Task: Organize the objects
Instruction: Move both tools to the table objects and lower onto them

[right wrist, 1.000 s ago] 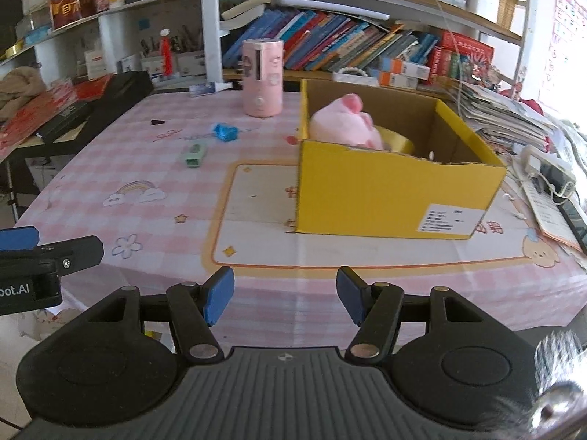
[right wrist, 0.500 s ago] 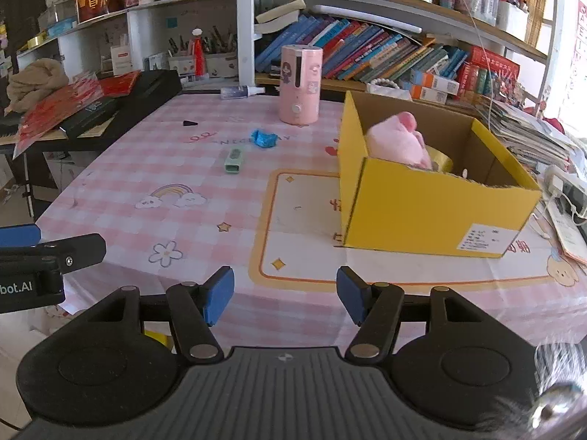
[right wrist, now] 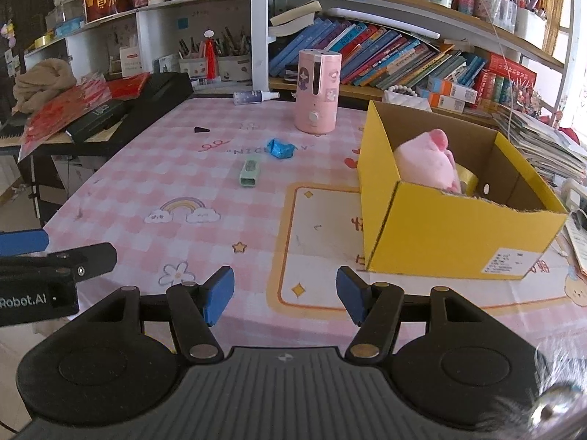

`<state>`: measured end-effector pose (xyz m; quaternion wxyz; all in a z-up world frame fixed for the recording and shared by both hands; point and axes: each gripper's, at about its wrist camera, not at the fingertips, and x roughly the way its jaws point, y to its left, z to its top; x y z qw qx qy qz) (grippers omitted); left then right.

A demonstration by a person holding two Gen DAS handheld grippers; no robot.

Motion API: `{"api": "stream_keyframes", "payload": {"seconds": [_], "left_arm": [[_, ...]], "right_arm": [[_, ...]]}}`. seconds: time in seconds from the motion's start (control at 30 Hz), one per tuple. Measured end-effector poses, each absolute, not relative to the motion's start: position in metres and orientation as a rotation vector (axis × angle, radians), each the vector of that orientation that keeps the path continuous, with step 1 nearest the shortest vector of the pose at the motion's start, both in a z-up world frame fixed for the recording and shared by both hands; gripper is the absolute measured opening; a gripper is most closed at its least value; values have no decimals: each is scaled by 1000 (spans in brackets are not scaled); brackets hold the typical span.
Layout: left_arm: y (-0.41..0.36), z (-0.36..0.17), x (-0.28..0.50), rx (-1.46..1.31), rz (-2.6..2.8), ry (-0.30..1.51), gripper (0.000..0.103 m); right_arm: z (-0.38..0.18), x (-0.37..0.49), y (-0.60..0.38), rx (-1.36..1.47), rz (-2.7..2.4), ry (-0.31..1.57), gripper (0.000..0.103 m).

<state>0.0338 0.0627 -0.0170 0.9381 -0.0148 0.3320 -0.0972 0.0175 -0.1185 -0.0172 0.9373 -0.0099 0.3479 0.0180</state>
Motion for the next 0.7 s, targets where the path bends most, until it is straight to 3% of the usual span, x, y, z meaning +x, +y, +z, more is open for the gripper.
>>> {"api": "stream_keyframes", "payload": {"seconds": [0.7], "left_arm": [[14, -28, 181, 4, -164, 704, 88]], "right_arm": [[2, 204, -152, 2, 72, 649, 60]]}}
